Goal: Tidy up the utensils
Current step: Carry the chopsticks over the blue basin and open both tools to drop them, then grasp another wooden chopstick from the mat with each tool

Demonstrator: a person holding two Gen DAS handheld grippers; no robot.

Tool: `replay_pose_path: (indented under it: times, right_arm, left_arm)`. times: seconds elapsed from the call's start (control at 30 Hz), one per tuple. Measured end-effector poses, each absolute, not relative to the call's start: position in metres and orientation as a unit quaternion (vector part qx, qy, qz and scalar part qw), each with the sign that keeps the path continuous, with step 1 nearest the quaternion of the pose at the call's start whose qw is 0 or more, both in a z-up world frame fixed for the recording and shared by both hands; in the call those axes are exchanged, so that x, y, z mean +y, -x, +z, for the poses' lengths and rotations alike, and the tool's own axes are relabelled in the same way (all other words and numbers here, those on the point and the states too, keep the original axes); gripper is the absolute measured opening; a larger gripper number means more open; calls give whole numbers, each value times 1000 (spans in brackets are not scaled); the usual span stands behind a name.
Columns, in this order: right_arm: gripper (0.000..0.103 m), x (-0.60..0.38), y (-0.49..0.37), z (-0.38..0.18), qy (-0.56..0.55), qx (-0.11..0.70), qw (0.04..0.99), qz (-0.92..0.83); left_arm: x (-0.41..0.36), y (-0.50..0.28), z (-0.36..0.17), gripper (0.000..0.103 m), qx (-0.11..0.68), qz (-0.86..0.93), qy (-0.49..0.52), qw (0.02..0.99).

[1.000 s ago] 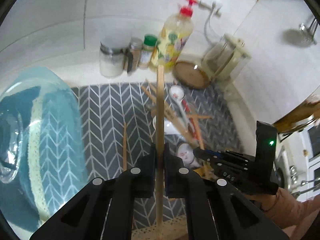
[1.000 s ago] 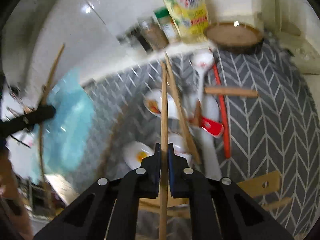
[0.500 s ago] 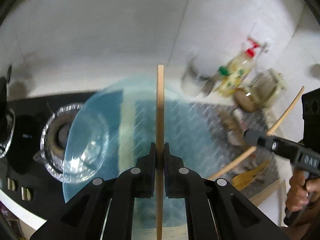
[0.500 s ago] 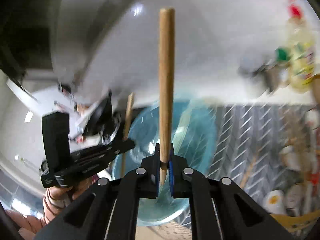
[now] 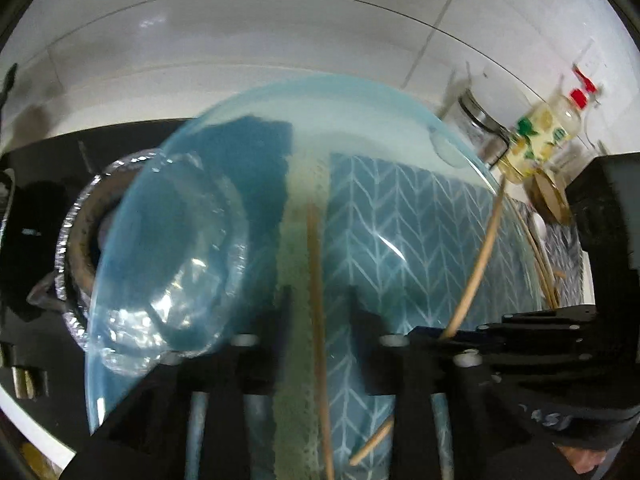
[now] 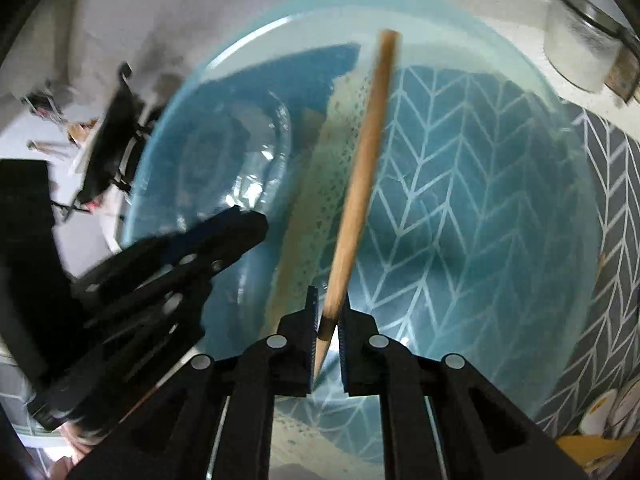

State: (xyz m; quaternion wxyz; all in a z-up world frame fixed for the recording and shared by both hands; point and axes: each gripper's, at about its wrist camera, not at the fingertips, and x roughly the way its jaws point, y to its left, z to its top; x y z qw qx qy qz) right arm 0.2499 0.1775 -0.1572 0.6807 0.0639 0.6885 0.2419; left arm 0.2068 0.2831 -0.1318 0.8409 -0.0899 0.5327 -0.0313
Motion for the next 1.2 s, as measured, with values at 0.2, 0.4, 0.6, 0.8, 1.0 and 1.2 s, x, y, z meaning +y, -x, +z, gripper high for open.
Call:
replay_pose_path:
  times: [0.2, 0.4, 0.6, 0.8, 1.0, 1.2]
  right_arm:
    - [32, 176, -260, -137, -10, 638, 734, 232]
    - [32, 106, -244, -24, -6, 459, 850, 257]
    - [97, -14, -190, 70, 15, 263, 935, 237]
    - [90, -139, -181, 0, -63, 371, 921, 99]
    - [70, -188, -161, -64, -54, 426, 899, 84]
    - [42, -177, -182, -123, -70, 468, 867, 154]
  left_arm:
    - [288, -197, -111, 41, 516, -13, 100, 850]
    - [248, -165, -36, 46, 440, -52, 72, 894]
    - [150, -150, -2, 74, 381, -136, 23, 914]
    - [56, -167, -71, 74, 440, -176, 20, 880]
    - [25, -180, -166, 60, 522, -67, -21, 850]
    - [43, -174, -200, 57, 556, -18, -26, 831]
